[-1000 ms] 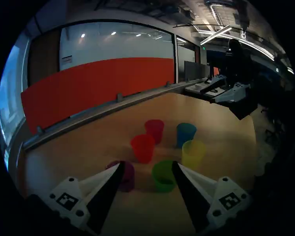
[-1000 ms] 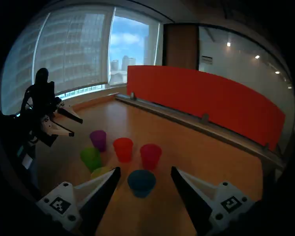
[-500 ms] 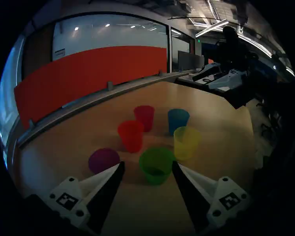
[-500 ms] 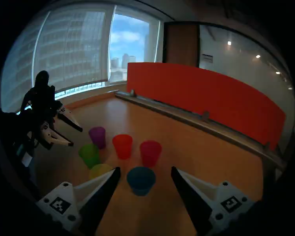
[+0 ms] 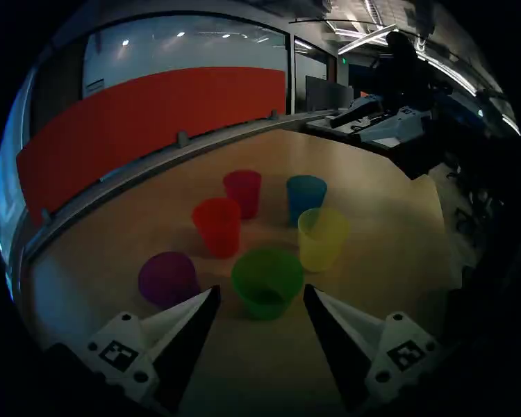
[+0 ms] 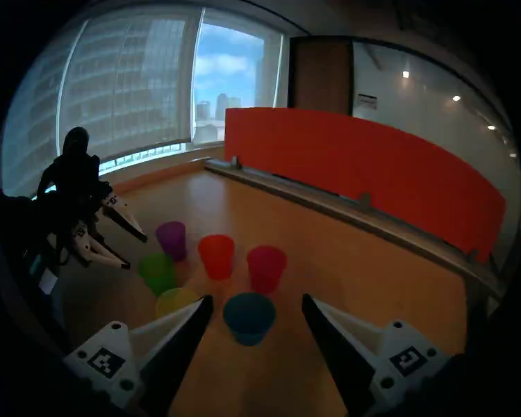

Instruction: Pour water

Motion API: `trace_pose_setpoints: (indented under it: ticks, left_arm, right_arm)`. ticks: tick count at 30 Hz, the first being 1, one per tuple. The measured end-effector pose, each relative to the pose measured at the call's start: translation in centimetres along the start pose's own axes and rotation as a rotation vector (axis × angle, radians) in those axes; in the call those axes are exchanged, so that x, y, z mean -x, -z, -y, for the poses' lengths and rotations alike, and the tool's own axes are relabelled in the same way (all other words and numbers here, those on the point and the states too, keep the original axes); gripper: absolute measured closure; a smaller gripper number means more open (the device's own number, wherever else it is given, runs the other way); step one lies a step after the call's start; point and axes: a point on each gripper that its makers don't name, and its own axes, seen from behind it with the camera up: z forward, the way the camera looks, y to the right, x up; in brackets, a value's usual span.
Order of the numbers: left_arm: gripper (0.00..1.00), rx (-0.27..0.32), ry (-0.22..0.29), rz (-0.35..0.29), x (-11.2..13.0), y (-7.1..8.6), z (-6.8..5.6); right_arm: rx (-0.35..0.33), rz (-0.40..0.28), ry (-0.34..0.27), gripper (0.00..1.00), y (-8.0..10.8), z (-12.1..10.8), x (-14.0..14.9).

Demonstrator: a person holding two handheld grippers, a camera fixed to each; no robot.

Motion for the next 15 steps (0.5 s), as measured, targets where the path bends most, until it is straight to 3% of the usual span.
trace_pose_setpoints:
  ticks: [15]
  left_arm:
    - [0.11, 0.035, -0.006, 0.048, 1.2, -1.5, -0.6]
  right_arm:
    - [-0.017, 0.034, -0.018, 0.01, -2.0, 0.4, 2.0]
